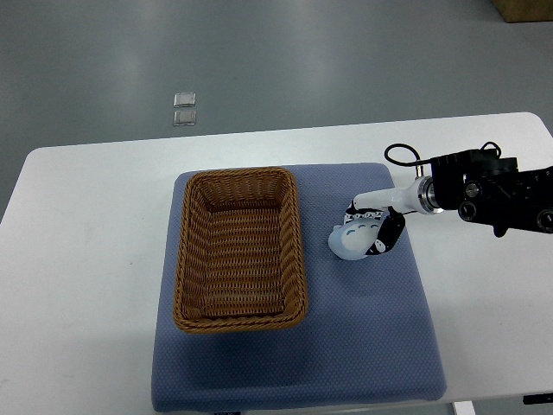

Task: Place blue toy in brown basket
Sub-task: 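Lower the right hand and close its fingers around the pale blue toy, then lift the toy and carry it with the right hand into the basket, then open the right hand to release the toy inside the basket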

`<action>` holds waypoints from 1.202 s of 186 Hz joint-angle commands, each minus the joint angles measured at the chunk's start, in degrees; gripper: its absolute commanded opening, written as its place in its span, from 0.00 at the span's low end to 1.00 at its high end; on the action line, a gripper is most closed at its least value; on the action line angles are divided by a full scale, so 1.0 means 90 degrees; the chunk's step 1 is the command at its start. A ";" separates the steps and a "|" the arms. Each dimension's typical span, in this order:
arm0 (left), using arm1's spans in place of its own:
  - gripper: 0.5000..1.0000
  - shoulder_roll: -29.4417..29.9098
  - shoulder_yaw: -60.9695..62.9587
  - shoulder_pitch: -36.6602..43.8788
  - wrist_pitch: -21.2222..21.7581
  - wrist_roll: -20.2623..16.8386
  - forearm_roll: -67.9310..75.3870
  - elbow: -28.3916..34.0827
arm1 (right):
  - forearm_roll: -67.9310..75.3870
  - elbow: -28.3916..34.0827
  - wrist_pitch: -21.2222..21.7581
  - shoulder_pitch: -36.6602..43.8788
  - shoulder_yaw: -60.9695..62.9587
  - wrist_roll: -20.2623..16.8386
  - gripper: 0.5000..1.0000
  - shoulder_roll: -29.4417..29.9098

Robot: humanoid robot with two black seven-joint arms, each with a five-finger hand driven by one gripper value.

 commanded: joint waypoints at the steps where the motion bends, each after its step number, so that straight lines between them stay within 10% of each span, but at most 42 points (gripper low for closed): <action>1: 1.00 0.0000 -0.0001 0.0000 0.0000 -0.0009 0.0001 0.0005 | 0.0025 0.0005 0.0050 0.0096 0.0068 0.0041 0.00 -0.0127; 94: 1.00 0.0000 0.0019 0.0000 0.0000 0.0000 0.0001 0.0005 | 0.0963 0.0444 0.0460 0.1903 0.0039 0.0051 0.00 0.0752; 159: 1.00 0.0000 -0.0001 -0.0010 0.0000 0.0000 0.0001 -0.0043 | 0.0953 -0.1059 0.0226 0.1679 -0.0254 0.0051 0.00 0.3066; 211: 1.00 0.0000 -0.0001 -0.0020 0.0000 0.0000 0.0001 -0.0004 | 0.0895 -0.1528 0.0050 0.1259 -0.0420 0.0051 0.00 0.3174; 224: 1.00 0.0000 -0.0001 -0.0020 0.0000 -0.0010 0.0001 -0.0004 | 0.0943 -0.1548 0.0011 0.1210 -0.0420 0.0051 0.30 0.3174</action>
